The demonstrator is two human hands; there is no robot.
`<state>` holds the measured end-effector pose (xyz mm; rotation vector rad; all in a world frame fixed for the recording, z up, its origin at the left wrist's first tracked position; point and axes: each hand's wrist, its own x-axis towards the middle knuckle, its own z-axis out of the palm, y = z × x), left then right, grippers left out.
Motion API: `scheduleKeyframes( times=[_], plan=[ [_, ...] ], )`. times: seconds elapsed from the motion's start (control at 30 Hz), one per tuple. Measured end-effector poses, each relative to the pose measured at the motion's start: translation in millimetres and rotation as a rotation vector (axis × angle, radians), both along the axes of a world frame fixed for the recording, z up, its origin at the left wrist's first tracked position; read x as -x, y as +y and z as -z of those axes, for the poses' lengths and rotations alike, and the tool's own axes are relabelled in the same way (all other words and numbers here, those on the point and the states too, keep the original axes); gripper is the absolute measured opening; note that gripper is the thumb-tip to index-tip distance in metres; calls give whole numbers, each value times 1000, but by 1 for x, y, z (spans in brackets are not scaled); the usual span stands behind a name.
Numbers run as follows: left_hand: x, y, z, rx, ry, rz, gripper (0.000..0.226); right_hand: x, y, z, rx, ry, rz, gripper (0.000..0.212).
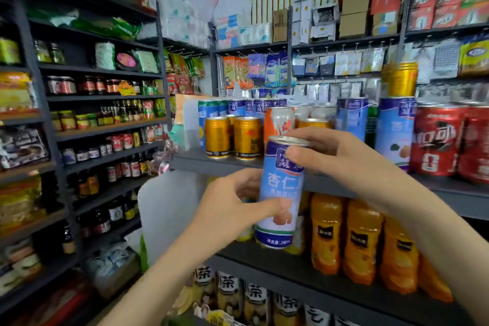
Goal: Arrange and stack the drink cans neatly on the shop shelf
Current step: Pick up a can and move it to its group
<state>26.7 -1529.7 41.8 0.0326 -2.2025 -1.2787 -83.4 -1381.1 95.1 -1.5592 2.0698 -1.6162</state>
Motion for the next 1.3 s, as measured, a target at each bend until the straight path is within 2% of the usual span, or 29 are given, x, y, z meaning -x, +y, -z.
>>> scheduleKeyframes(
  times=[0.07, 0.17, 0.37, 0.47, 0.57, 0.7, 0.8, 0.93, 1.03, 1.17, 1.23, 1.3],
  plan=[
    [-4, -28, -12, 11, 4, 22, 48, -8, -24, -12, -23, 32, 19, 43],
    [-5, -59, -30, 43, 30, 67, 49, -14, -53, -35, -66, 123, 92, 61],
    [1, -89, -57, 95, 107, 144, 30, -14, -83, -81, -98, 178, 118, 54],
    [0, -106, -60, 85, 167, 61, 31, -11, -91, -87, -58, 169, 145, 53],
    [-3, -136, -63, 30, 207, -54, 30, -3, -100, -91, 26, 135, 198, 43],
    [8, -193, -78, 64, 126, -188, 18, 13, -127, -104, 123, 109, 294, 56],
    [35, -225, -95, 214, 99, -241, 16, 22, -150, -119, 168, 114, 368, 48],
    [77, -240, -126, 606, -51, -267, 29, 36, -171, -132, 191, 124, 448, 34],
    [110, -241, -151, 776, -113, -78, 30, 49, -176, -140, 169, 133, 502, 27],
    [150, -245, -173, 1204, -292, -5, 41, 69, -172, -151, 139, 184, 564, 22],
    [168, -247, -176, 1296, -372, -2, 44, 77, -169, -157, 107, 213, 569, 24],
    [187, -251, -173, 1251, -437, 36, 47, 86, -167, -163, 90, 218, 561, 27]
  ],
)
